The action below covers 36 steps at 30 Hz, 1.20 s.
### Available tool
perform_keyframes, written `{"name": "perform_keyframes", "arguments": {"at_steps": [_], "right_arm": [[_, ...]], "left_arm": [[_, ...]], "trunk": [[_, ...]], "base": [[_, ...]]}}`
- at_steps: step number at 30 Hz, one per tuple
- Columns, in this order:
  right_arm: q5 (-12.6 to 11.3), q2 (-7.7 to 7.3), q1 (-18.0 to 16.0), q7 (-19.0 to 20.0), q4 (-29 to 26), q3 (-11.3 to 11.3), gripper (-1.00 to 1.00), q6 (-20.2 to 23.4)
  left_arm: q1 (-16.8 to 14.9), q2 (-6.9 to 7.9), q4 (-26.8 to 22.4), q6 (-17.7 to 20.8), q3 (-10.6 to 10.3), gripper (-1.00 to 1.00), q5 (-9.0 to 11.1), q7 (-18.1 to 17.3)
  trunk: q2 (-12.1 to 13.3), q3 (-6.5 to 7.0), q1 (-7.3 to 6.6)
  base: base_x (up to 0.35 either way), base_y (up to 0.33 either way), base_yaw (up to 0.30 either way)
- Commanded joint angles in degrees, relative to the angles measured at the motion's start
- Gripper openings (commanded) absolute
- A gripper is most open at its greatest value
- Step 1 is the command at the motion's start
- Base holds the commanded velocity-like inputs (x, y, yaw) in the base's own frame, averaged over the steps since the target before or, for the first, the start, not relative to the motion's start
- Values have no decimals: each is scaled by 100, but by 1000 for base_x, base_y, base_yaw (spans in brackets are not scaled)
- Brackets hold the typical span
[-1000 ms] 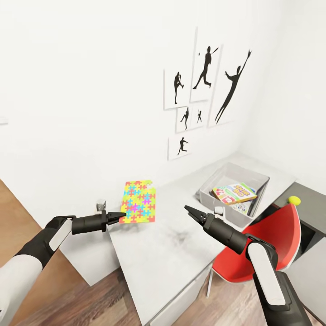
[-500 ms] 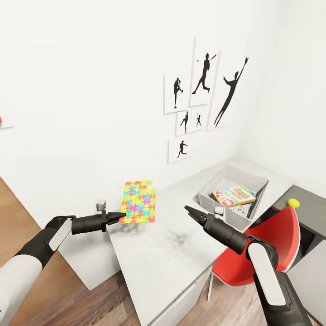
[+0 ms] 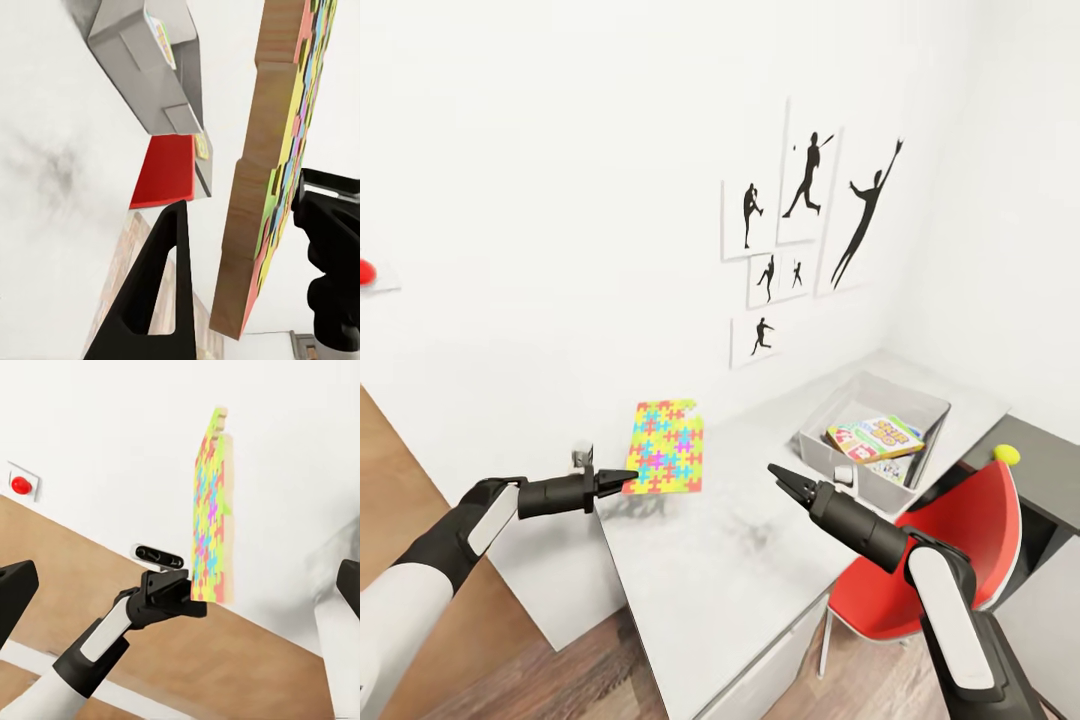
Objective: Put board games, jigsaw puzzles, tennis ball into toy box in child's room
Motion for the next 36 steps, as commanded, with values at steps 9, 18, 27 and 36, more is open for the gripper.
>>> {"name": "perform_keyframes", "arguments": {"at_steps": [9, 18, 27, 36], "right_arm": [[-1, 1, 112, 49, -40, -15, 100, 35], [-1, 9, 130, 12, -18, -33, 100, 27], [-4, 10, 131, -6, -18, -51, 100, 26], [-3, 10, 131, -7, -13, -62, 100, 26]], "left_arm": [[64, 157, -5, 32, -5, -100, 37, -28], [66, 228, -10, 29, -14, -100, 34, -205], [67, 217, -10, 14, -12, -100, 33, -246], [67, 205, -10, 0, -14, -100, 26, -236]], "trunk": [[-12, 68, 4], [-12, 85, 4], [-12, 85, 4], [-12, 85, 4]], "base": [[0, 0, 0], [0, 0, 0], [0, 0, -152], [0, -2, -272]]}}
